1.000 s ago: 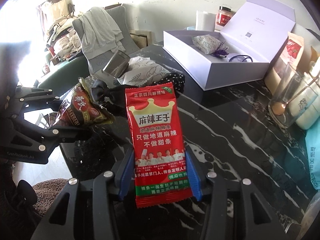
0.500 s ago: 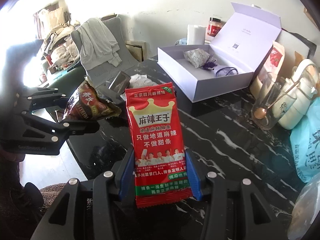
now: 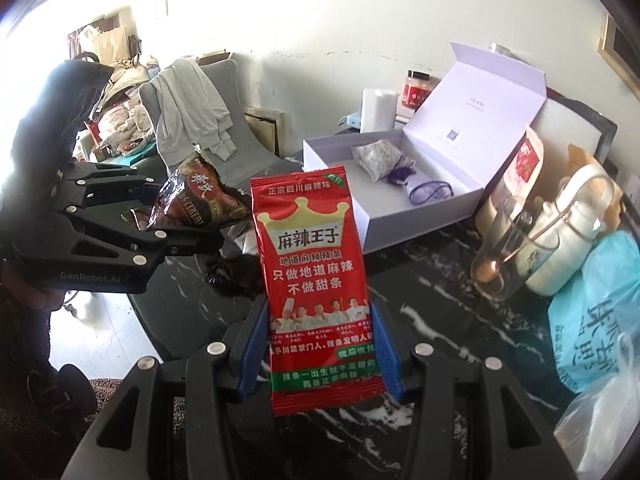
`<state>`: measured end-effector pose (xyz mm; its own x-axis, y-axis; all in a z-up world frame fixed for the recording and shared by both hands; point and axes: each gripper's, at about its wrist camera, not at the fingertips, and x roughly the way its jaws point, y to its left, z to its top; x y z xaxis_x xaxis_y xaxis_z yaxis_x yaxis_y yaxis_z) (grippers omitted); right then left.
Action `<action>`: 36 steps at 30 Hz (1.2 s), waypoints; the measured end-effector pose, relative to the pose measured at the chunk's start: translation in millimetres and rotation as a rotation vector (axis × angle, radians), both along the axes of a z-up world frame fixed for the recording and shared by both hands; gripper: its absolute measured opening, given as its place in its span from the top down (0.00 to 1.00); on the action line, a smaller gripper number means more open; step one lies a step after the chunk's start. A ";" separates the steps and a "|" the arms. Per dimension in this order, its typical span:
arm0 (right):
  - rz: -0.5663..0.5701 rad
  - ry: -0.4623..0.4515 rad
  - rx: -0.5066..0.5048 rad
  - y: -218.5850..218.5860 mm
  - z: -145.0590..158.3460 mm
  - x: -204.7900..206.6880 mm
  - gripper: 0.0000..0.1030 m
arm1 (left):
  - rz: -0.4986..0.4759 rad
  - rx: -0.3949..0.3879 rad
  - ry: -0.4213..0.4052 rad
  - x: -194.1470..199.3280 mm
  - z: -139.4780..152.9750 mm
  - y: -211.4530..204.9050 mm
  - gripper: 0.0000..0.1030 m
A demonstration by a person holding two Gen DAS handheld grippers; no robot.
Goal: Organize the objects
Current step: 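Carry gold cereal packet with left tool while right tool carries red packet toward box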
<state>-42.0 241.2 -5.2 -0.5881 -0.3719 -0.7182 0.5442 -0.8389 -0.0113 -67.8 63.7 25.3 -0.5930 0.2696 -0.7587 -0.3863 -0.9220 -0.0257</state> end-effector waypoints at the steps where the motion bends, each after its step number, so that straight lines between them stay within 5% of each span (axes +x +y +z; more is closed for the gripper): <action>1: 0.002 0.002 0.001 -0.2 1.8 -3.2 0.52 | -0.002 0.000 0.002 -3.8 2.5 0.5 0.49; 36: -0.029 0.027 0.017 -5.5 17.2 -165.6 0.52 | -0.058 0.002 0.004 -206.4 13.4 31.8 0.49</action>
